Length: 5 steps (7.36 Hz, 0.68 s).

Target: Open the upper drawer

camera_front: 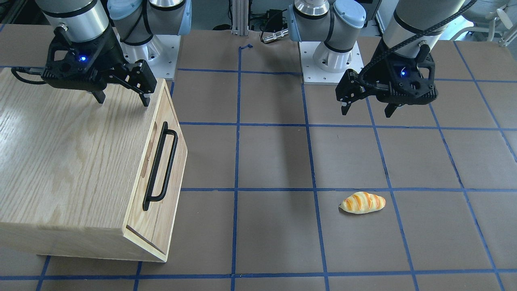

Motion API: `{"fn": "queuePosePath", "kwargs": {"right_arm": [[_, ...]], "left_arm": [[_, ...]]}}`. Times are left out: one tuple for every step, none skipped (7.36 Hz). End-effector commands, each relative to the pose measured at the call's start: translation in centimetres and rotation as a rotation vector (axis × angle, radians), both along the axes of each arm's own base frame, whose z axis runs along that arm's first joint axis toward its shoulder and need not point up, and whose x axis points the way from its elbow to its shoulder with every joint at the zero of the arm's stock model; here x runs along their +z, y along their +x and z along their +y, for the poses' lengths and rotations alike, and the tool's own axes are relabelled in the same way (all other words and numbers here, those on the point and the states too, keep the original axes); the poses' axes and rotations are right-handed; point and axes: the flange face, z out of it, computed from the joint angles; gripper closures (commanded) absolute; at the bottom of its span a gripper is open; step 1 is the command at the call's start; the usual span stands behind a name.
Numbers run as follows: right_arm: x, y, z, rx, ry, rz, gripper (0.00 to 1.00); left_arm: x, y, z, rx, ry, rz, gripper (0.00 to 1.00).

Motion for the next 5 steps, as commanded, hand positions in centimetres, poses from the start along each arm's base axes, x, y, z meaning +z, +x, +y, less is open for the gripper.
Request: {"fn": "queuePosePath", "kwargs": {"right_arm": [[0.00,-0.01,0.00,0.000,0.000,0.001,0.00],[0.00,-0.01,0.00,0.000,0.000,0.001,0.00],[0.00,0.01,0.00,0.000,0.000,-0.001,0.00],[0.00,-0.01,0.00,0.000,0.000,0.001,0.00],[0.00,0.01,0.00,0.000,0.000,-0.001,0.00]], "left_arm": [[-0.35,-0.09,0.19,-0.002,0.005,0.006,0.00],[-0.41,-0.07,0.11,-0.001,0.005,0.012,0.00],[-0.32,-0.02,0.08,0.001,0.002,0.007,0.00],[-0.32,-0.01,-0.06,0.004,-0.005,0.015,0.00],[-0.48,-0.03,-0.08,0.010,0.000,0.017,0.00]]}}
